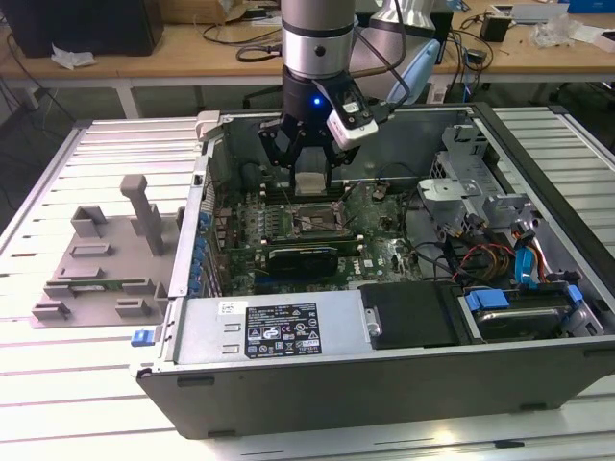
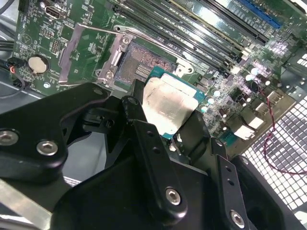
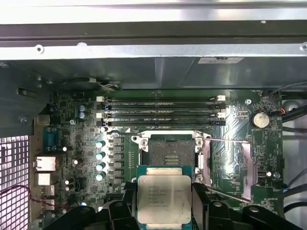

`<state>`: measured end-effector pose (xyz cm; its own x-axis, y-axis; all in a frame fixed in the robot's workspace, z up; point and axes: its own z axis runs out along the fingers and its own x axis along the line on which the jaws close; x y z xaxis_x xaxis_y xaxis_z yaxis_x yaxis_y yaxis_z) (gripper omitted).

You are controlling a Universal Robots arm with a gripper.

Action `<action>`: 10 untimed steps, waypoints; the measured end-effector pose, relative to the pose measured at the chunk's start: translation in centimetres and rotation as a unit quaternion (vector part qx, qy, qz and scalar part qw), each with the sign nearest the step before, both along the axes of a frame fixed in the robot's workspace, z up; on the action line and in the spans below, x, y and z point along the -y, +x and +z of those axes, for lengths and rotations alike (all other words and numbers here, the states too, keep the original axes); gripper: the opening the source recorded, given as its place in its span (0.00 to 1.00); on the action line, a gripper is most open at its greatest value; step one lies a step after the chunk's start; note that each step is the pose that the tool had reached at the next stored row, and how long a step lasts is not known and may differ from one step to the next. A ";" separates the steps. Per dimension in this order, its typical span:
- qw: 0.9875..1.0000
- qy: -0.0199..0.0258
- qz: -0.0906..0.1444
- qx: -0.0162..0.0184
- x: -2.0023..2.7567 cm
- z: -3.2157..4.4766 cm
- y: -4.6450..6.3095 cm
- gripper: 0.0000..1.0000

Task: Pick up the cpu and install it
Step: 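Pick up the cpu and move it towards the insertion slot, then place the cpu into insertion slot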

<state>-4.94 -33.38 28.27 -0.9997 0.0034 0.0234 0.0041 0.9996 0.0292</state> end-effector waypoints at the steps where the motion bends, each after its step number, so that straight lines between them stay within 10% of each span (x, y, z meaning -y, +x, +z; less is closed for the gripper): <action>1: 1.000 0.000 0.000 0.000 0.00 0.00 0.0 0.55; 10: 1.000 0.000 0.000 0.000 0.00 -0.04 0.0 0.55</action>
